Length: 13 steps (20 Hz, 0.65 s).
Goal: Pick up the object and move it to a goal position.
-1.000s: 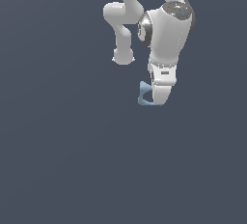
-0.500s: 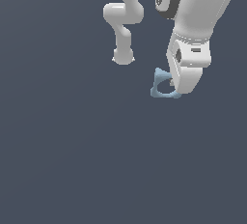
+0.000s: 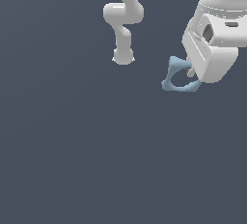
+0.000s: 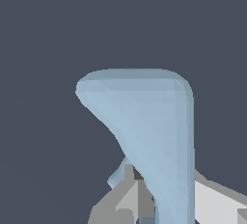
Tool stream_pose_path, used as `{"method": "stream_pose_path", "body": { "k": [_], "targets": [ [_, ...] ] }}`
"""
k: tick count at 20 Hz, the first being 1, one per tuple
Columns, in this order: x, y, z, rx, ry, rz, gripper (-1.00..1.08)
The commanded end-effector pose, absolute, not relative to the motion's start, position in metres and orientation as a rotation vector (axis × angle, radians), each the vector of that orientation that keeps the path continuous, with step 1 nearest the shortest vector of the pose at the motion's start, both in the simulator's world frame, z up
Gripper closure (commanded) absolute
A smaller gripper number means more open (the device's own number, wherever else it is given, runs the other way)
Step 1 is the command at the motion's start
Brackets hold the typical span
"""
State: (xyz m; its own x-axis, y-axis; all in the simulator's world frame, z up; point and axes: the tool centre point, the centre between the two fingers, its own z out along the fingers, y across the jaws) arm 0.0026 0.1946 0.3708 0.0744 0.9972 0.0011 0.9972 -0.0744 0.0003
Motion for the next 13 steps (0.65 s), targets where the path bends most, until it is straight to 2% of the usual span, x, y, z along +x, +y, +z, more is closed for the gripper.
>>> {"method": "stream_pose_path", "body": {
  "k": [1,13],
  "targets": [
    [0.006,0.199,0.380,-2.303,-2.136,0.000,1.08],
    [0.014,0.208,0.398,-2.303,-2.136,0.000,1.08]
  ]
}}
